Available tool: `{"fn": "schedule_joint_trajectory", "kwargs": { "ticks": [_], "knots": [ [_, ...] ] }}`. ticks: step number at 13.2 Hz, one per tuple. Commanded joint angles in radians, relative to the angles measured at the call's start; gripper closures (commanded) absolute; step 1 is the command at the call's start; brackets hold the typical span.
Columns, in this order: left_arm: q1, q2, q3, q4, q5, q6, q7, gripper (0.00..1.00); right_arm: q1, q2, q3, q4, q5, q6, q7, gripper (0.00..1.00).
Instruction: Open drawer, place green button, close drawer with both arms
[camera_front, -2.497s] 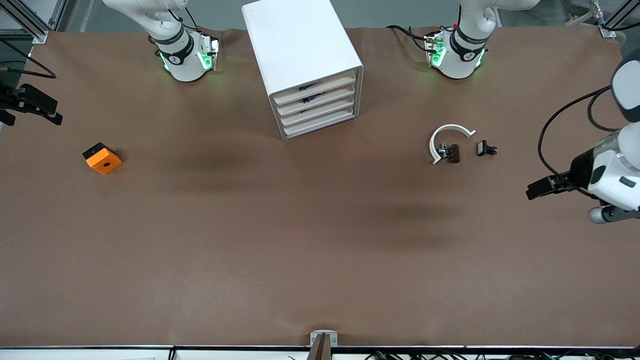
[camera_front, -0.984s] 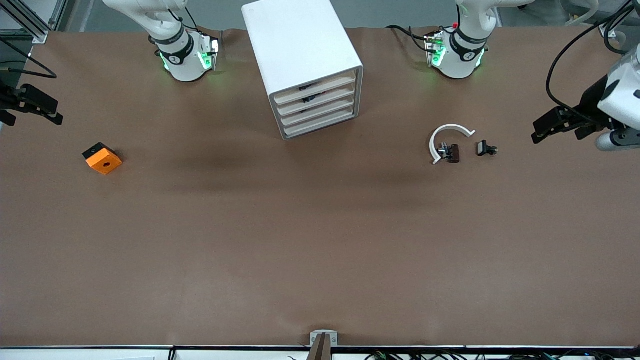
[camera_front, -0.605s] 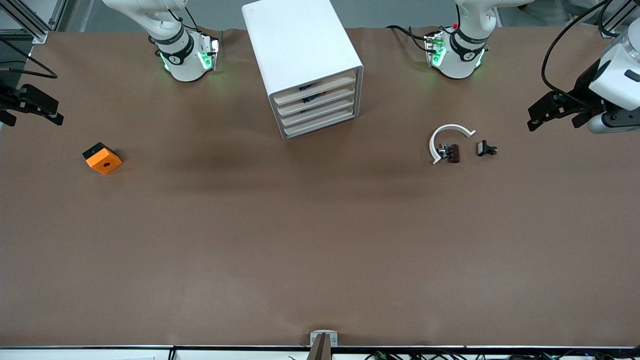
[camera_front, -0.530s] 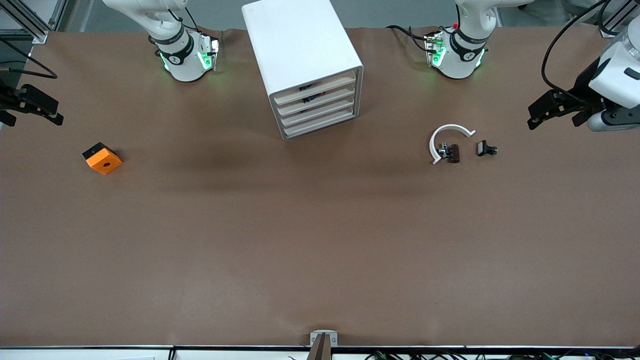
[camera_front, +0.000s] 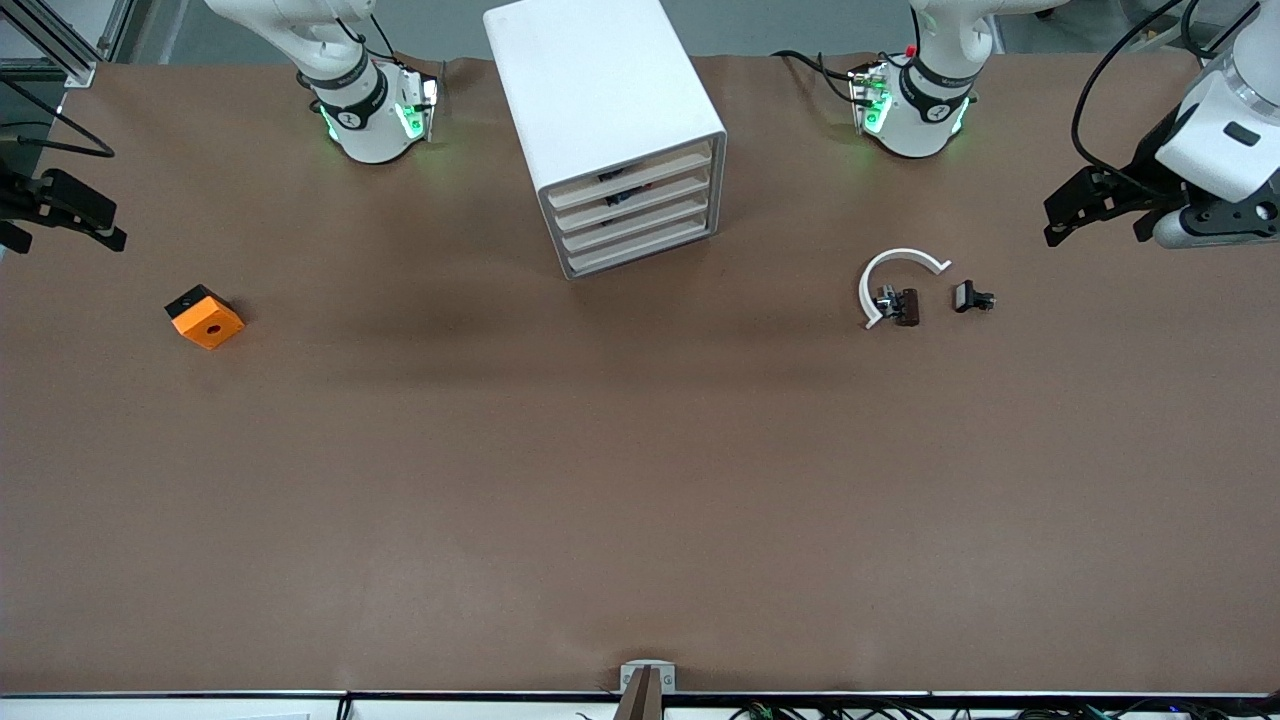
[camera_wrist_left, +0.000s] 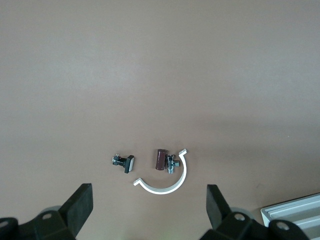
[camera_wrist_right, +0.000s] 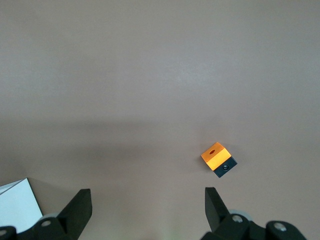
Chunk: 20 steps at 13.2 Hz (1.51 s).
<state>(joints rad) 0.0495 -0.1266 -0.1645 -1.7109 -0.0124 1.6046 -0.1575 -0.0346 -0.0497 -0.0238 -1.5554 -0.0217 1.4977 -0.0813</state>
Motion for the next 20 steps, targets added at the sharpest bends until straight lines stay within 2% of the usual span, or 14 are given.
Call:
{"fn": "schedule_joint_trajectory", "kwargs": {
  "ticks": [1,20],
  "knots": [
    [0.019,-0.024,-0.015,-0.018,0.029,0.015,0.019,0.0,-0.002,0.008,0.002,0.02,-0.003,-0.004,-0.008,0.0],
    [0.044,-0.007,-0.007,0.033,0.028,-0.04,0.044,0.0,-0.001,0.008,0.002,0.02,-0.003,-0.004,-0.008,0.0]
  ]
}}
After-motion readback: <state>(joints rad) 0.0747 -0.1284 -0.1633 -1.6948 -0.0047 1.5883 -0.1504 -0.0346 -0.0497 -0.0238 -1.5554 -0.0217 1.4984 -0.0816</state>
